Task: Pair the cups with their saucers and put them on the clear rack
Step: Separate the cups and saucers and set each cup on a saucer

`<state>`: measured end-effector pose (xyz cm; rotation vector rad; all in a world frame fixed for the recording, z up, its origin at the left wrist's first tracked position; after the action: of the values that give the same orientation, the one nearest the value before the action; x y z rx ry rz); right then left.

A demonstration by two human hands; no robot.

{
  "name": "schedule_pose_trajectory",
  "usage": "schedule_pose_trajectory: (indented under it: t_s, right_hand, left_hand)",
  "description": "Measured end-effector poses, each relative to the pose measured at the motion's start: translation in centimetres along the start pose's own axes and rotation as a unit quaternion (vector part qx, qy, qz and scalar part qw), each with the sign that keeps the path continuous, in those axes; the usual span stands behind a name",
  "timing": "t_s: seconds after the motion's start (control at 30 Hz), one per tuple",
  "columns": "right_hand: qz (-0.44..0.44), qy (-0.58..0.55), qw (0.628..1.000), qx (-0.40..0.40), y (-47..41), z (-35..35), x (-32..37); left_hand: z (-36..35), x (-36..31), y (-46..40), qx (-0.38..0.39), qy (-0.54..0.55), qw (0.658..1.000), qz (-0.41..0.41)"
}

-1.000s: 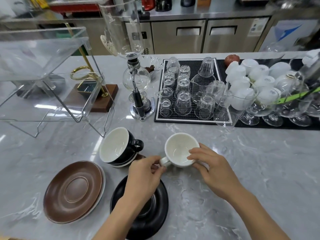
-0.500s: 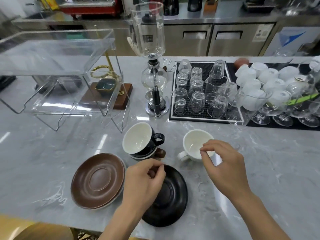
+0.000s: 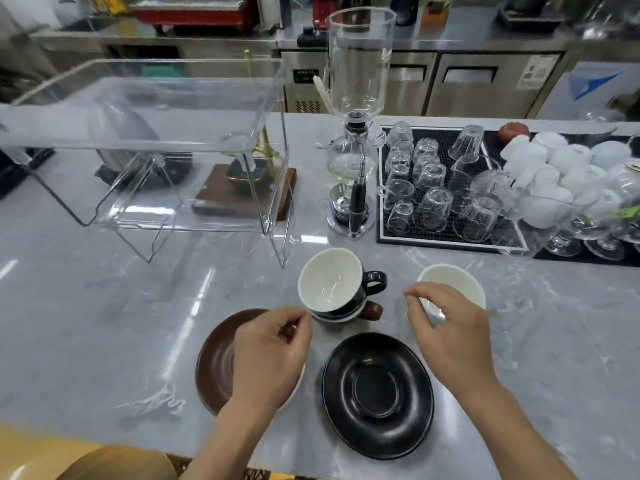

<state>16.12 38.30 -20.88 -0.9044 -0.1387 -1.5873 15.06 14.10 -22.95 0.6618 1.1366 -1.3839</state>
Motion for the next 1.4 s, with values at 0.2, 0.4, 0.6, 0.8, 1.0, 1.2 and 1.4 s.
schedule_pose_trajectory:
  t_s: [0.2,0.4,0.6,0.8,1.0,1.2,1.4]
  right_hand:
    - [-0.011,-0.011,1.0,-0.002,-0.2,-0.5,0.3]
    - [-0.008,-0.026,0.999,0.024,-1.0,-1.0,0.1]
    - [0.0,-0.052,0.997,0.06,-2.1,-2.0,0.2]
    - [0.003,-0.04,0.994,0.106,-3.0,-3.1,0.2]
    - [0.002,-0.051,0.989,0.139,-3.3,-3.9,0.0]
    - [0.004,-0.055,0.99,0.129,-3.5,-4.3,0.4]
    - [0.049,-0.059,0.992,0.099,-3.9,-3.4,1.5]
  left_hand:
    - [0.4,0.7,-1.1,0.015,-0.005,1.0,0.015]
    - [0.4,1.1,-1.9,0.024,0.061,0.996,0.057]
    - [-0.1,1.8,-3.2,0.094,0.015,0.993,0.075]
    - [-1.1,2.2,-4.5,0.186,0.014,0.979,0.077]
    - [-1.7,2.1,-5.3,0.217,0.017,0.974,0.063]
    - [-1.7,1.5,-5.4,0.184,0.028,0.982,0.032]
    - [-1.4,0.9,-5.8,0.17,0.053,0.984,-0.002]
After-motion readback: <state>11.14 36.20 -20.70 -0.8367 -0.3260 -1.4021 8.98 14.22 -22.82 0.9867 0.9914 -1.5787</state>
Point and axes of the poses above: each hand's wrist, its own y-axis away from the middle knuckle, its own z-axis out of the back of the hand, x = y × z, the point moved 2 cm from there along -y, towards the middle knuckle, and after that the axes turned 10 degrees about y, right-handed, at the moved point
